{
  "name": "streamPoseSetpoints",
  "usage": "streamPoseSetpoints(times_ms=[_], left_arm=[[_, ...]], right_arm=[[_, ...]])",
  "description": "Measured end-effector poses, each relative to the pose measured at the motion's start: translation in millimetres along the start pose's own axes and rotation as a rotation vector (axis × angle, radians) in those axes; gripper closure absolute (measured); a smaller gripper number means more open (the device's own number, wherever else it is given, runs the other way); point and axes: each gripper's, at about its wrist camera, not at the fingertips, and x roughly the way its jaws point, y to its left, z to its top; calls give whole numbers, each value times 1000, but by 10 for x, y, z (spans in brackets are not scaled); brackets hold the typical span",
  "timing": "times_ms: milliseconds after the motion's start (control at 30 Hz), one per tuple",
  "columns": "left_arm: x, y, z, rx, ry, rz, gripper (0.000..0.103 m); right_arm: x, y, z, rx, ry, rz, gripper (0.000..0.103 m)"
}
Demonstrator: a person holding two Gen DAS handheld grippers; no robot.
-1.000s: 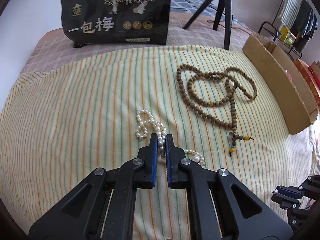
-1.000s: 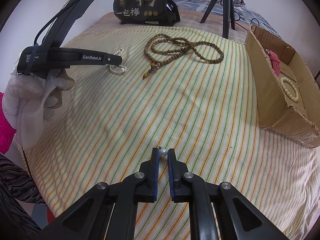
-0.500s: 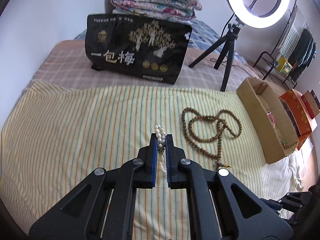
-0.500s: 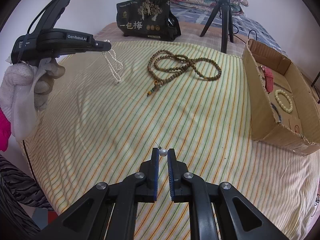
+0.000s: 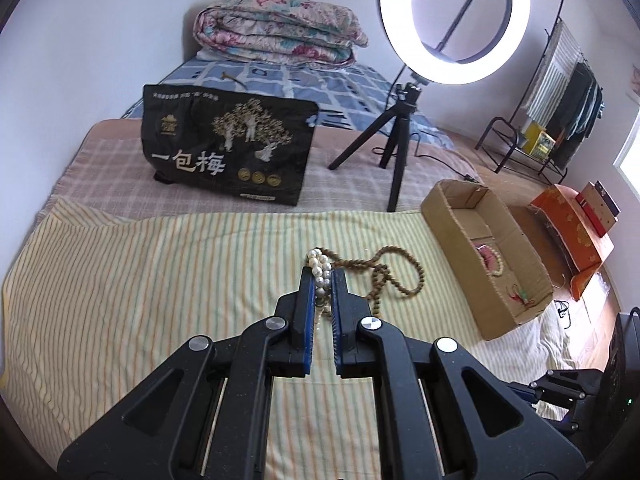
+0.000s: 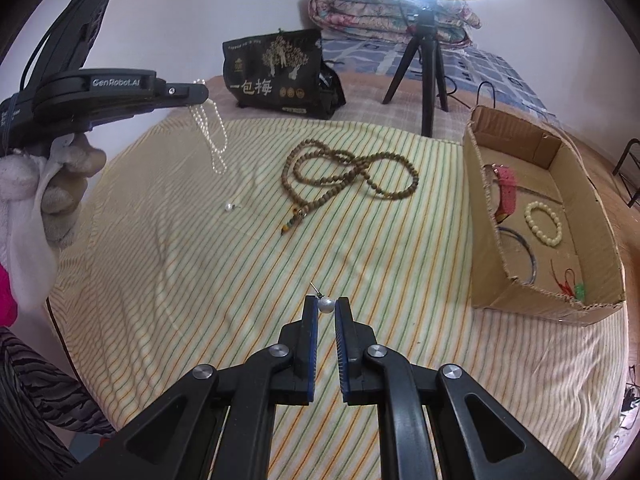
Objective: Organize jewelry
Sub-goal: 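Carry the necklace with the left tool over the box while the right tool carries the earring there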
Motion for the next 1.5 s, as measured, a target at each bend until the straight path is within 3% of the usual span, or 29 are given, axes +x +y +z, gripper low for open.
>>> streamPoseSetpoints(times_ms=[767, 1500], left_arm=[[200, -1171, 153, 125, -27, -142, 98], [470, -2079, 121, 180, 3, -268, 98]], right_arm=[[-534, -944, 248, 173, -130, -75, 97], [-389, -1764, 687, 268, -170, -145, 97]])
